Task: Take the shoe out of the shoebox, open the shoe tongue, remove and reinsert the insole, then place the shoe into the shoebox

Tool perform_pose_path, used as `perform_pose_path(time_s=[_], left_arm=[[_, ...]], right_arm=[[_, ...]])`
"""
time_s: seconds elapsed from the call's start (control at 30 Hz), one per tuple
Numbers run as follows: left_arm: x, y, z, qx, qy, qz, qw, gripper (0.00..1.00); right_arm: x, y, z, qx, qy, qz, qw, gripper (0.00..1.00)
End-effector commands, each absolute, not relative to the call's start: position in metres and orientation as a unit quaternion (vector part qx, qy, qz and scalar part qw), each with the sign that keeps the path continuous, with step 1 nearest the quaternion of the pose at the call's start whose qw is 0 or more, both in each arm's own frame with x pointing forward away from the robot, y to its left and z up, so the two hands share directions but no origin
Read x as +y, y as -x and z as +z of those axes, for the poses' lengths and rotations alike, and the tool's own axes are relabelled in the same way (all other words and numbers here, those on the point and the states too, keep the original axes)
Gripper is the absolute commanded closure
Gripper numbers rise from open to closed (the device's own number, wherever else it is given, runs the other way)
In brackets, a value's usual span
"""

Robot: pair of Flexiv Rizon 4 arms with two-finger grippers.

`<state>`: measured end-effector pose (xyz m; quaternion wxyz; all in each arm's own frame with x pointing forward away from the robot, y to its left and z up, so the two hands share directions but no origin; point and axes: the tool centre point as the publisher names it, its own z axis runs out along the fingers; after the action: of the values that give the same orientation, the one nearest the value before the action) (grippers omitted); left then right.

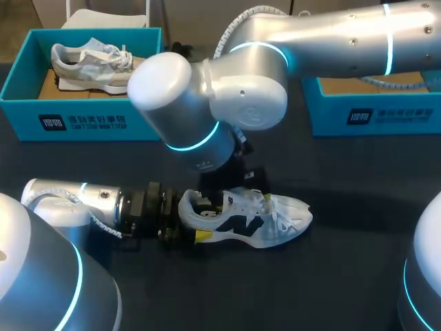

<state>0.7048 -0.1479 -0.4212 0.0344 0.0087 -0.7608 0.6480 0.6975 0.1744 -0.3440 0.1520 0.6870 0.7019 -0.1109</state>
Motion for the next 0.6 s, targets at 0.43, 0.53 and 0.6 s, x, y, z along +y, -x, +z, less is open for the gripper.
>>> perform_pose_path(time_s=[0.43,0.53,0.6], left_arm=[[-0.1484,-0.7042,-0.4211,-0.762,-0.01,0.647,0.033,1.0],[-0.1484,-0.7042,-0.4211,-0.762,-0.01,0.647,0.033,1.0],[-0.1484,-0.7042,-0.4211,-0.762,-0.01,0.647,0.033,1.0]], right_arm=[[0.1644,-0.6929,-0.3317,0.66,-0.737,-0.081,0.121,0.0],[0.1645,-0.6936,-0.3308,0.656,-0.742,-0.076,0.117,0.0],[0.1637,-0.6942,-0.3299,0.655,-0.743,-0.073,0.115,0.07]])
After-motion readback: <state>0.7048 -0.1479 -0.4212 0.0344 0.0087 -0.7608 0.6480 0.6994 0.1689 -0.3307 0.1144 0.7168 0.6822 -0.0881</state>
